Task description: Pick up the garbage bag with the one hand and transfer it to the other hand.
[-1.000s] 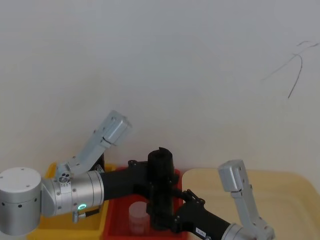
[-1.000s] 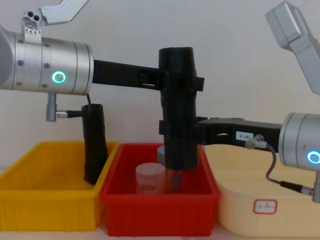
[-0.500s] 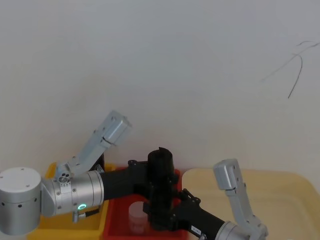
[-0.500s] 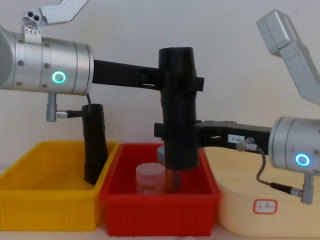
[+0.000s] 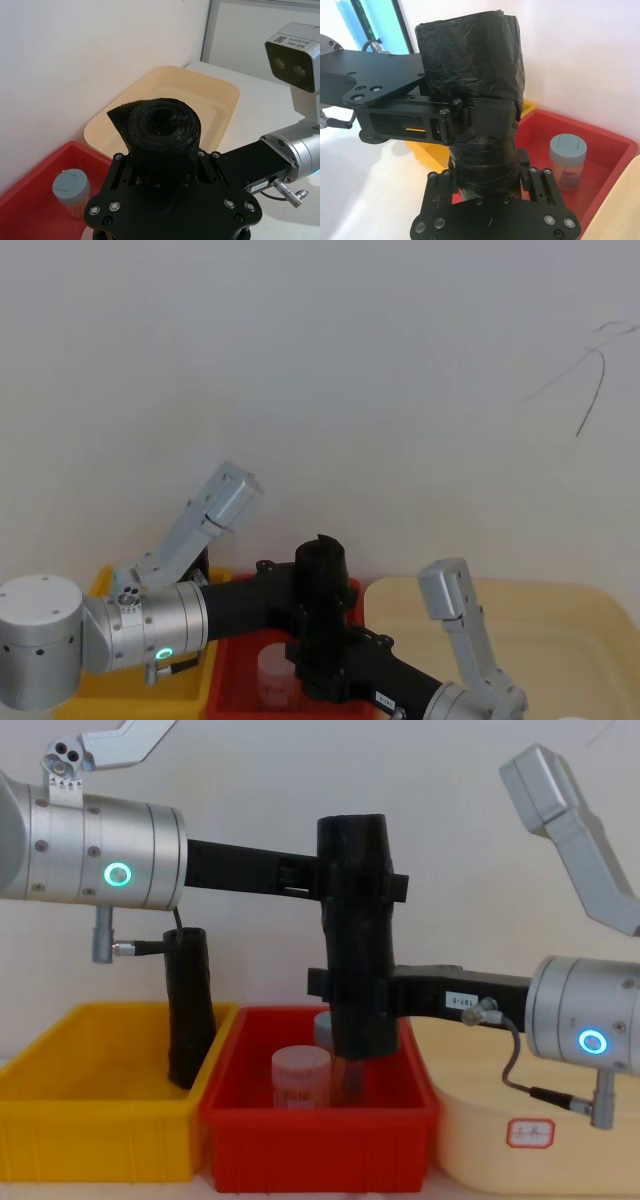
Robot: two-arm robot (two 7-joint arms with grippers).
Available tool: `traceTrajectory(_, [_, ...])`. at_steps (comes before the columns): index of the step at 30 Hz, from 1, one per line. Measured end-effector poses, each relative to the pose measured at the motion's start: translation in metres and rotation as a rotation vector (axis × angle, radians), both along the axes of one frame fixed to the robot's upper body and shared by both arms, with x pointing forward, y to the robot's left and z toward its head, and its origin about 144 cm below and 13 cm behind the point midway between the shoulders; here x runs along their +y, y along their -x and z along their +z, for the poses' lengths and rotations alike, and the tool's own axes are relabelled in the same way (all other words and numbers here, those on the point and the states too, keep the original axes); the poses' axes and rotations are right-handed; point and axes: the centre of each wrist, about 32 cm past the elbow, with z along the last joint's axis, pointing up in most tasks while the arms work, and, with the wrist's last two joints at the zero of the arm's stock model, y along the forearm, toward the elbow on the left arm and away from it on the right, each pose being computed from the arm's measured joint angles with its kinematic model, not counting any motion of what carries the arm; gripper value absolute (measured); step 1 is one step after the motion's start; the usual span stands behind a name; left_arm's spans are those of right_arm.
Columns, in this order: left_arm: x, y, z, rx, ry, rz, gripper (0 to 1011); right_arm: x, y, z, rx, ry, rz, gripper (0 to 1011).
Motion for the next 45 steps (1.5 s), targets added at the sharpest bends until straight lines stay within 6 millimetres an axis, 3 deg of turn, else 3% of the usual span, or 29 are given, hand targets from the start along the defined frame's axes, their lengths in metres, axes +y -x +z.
traceTrajectory(1, [0.0,0.0,0.0,0.0,0.0,0.0,446,0.0,0.0,0.0,0.0,0.0,0.0,634])
traceTrajectory(6, [0.0,0.0,0.0,0.0,0.0,0.0,446,0.001,-0.001,0.0,0.0,0.0,0.002,552])
traceTrajectory(11, [0.0,0.0,0.0,0.0,0.0,0.0,451,0.001,-0.001,0.0,0.0,-0.002,0.002,552])
traceTrajectory(15, [0.0,0.0,0.0,0.0,0.0,0.0,515,0.0,0.0,-0.001,0.0,-0.009,-0.006,552])
traceTrajectory(31, [0.002,0.001,0.0,0.001,0.001,-0.004,991,-0.007,0.002,0.002,-0.014,-0.044,-0.115,552])
traceTrajectory(45, [0.02,0.004,-0.001,-0.001,0.03,0.007,1001,-0.021,0.003,0.004,-0.012,-0.039,-0.255,552])
